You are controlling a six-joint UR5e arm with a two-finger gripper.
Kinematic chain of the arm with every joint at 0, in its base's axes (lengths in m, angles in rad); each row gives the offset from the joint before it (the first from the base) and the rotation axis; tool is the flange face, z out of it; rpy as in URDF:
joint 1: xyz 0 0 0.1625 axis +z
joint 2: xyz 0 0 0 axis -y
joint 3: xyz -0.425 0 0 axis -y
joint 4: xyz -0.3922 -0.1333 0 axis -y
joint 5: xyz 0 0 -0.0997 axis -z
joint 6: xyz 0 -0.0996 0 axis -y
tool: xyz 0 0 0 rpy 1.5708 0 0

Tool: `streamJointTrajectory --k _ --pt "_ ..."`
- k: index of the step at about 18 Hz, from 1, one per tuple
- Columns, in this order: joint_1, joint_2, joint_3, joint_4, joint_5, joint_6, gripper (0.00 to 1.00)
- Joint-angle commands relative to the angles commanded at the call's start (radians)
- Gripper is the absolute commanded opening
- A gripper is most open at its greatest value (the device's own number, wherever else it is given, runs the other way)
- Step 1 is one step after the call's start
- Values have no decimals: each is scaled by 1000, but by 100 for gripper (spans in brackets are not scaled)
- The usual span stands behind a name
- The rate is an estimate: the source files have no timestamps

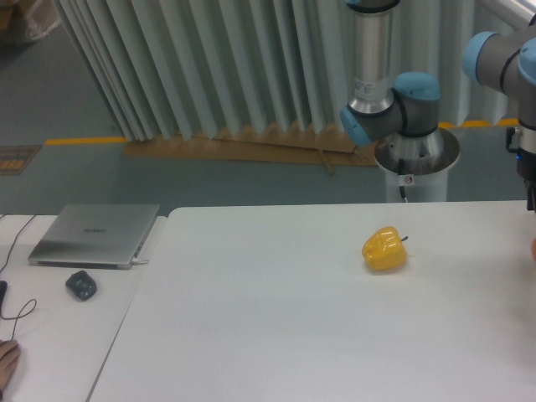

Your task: Place the red pepper on the table

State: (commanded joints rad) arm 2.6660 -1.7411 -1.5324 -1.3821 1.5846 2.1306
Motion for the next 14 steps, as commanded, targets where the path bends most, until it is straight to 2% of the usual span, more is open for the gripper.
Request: streamJointTrajectory --k 4,8,11,14 --pt "26 -2 -6 3 5 12 100" --pt "74 -11 -6 23 2 176 100" --pt "104 -47 -5 61 2 225 100" --pt "126 -63 -15 60 24 317 100"
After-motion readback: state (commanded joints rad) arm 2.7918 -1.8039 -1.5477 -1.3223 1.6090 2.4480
